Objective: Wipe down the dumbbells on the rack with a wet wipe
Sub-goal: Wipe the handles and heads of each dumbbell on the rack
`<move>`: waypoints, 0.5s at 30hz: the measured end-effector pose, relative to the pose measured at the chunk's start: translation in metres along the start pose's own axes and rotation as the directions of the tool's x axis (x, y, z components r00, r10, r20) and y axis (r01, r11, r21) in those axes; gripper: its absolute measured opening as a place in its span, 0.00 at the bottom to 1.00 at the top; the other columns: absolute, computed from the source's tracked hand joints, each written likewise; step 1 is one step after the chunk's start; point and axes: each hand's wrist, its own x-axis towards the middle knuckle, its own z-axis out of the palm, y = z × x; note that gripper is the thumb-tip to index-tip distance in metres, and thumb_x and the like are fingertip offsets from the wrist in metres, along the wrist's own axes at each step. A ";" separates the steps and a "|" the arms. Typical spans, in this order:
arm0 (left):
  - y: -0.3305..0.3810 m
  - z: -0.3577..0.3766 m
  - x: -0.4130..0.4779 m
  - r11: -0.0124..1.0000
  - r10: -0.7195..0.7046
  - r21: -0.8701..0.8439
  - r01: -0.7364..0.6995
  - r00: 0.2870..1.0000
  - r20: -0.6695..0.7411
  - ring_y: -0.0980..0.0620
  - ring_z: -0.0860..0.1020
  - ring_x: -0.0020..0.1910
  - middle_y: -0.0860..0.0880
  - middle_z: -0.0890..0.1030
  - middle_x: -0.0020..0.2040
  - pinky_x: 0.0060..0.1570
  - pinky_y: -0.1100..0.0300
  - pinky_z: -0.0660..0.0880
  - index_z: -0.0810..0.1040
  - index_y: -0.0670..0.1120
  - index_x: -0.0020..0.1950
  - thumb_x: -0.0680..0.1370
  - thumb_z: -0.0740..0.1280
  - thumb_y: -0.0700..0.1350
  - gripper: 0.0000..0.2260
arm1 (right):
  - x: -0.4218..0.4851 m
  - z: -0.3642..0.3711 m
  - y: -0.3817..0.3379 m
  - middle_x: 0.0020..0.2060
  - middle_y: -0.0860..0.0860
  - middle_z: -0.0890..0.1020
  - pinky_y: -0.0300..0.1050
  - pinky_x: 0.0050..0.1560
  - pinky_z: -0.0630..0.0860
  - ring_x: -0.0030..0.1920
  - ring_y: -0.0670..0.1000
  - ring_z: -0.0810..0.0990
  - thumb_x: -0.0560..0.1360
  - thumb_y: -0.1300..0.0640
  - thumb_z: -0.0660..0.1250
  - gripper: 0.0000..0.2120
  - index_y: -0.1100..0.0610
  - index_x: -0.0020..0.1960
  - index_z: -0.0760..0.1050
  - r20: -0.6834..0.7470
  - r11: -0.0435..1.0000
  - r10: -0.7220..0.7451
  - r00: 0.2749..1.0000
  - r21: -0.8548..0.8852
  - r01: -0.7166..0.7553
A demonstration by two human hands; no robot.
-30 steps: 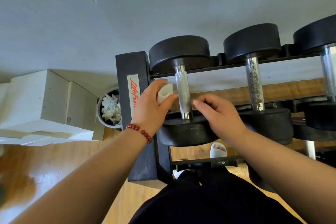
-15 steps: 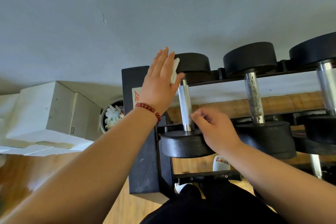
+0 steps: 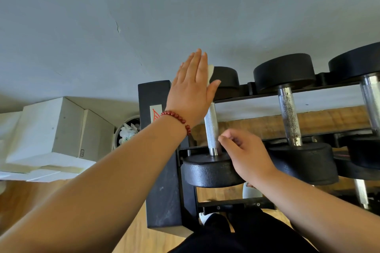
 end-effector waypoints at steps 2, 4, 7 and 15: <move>0.004 0.002 -0.006 0.997 0.055 0.058 -0.054 0.998 -0.005 0.46 0.50 0.79 0.42 0.52 0.80 0.75 0.55 0.42 0.49 0.40 0.79 0.82 0.44 0.57 0.30 | 0.000 0.001 0.000 0.28 0.47 0.72 0.45 0.40 0.69 0.35 0.48 0.73 0.79 0.52 0.62 0.16 0.58 0.35 0.74 -0.003 1.000 -0.009 1.000 -0.002 0.009; 0.003 0.007 -0.014 0.974 0.166 0.158 -0.164 0.986 -0.002 0.43 0.58 0.77 0.40 0.60 0.77 0.74 0.50 0.48 0.57 0.38 0.77 0.82 0.47 0.55 0.29 | 0.000 0.001 0.000 0.29 0.47 0.73 0.46 0.41 0.70 0.36 0.48 0.74 0.78 0.49 0.60 0.17 0.58 0.35 0.74 -0.001 1.000 -0.006 1.000 0.002 0.006; 0.000 0.000 -0.001 0.965 0.195 0.182 -0.189 0.981 -0.018 0.45 0.56 0.78 0.42 0.58 0.78 0.74 0.54 0.45 0.57 0.40 0.78 0.83 0.46 0.56 0.28 | 0.000 0.001 0.000 0.30 0.47 0.75 0.42 0.41 0.70 0.37 0.47 0.75 0.78 0.51 0.62 0.15 0.57 0.36 0.75 0.000 1.000 0.004 1.000 0.000 -0.004; 0.005 0.006 -0.005 0.953 0.197 0.243 -0.181 0.979 -0.045 0.43 0.61 0.76 0.40 0.63 0.76 0.73 0.51 0.50 0.61 0.39 0.76 0.82 0.48 0.55 0.28 | 0.000 0.001 0.002 0.31 0.49 0.75 0.41 0.41 0.69 0.37 0.48 0.74 0.79 0.54 0.63 0.14 0.57 0.36 0.74 -0.015 1.000 0.011 1.000 0.016 -0.011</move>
